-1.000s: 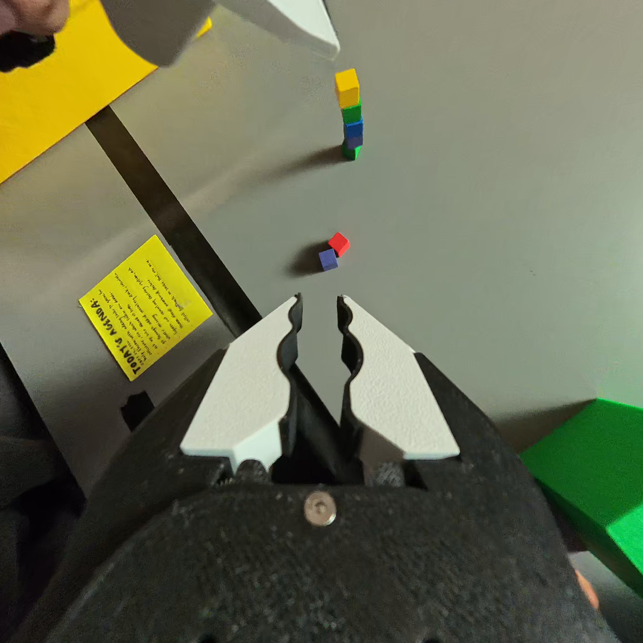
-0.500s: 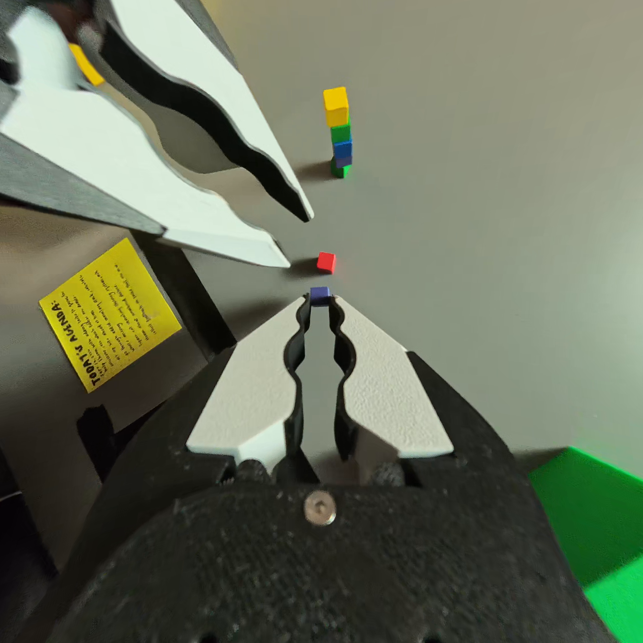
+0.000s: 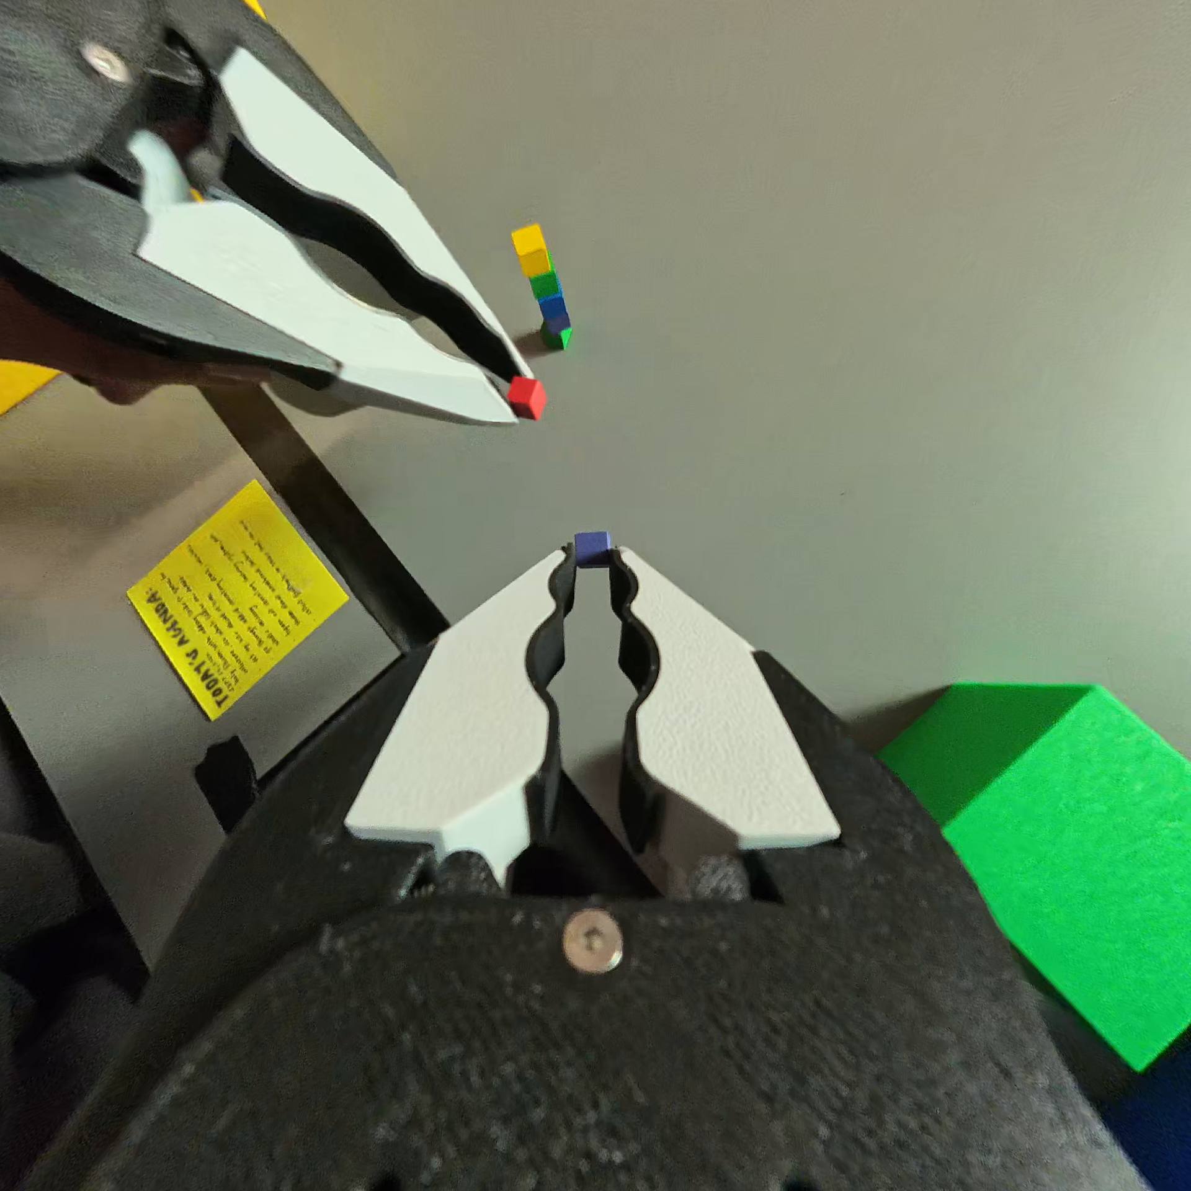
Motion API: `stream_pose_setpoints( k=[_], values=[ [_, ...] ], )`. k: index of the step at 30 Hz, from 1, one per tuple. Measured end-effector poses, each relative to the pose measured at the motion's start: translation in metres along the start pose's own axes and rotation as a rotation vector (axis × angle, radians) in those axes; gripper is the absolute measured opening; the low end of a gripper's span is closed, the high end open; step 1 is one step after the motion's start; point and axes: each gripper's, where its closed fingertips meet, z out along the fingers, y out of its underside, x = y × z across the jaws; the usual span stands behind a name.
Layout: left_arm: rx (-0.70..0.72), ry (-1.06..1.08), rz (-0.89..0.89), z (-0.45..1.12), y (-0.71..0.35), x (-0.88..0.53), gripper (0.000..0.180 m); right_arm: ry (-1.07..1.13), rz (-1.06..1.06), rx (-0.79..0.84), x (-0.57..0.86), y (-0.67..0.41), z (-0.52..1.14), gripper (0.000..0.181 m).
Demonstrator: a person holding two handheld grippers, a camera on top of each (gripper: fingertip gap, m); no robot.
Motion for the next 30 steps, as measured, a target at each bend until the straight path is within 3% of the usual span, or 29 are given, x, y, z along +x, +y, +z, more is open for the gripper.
stream_pose_setpoints(
  k=[12, 30],
  values=[
    [0.095, -0.143, -0.269, -0.071, -0.006, -0.056, 0.007, -0.095, -0.183, 0.039, -0.017, -0.08, 0.053, 0.009],
    [0.102, -0.093, -0.234, -0.066, -0.024, -0.064, 0.007, -0.146, -0.273, -0.029, -0.026, -0.084, 0.072, 0.009]
  ],
)
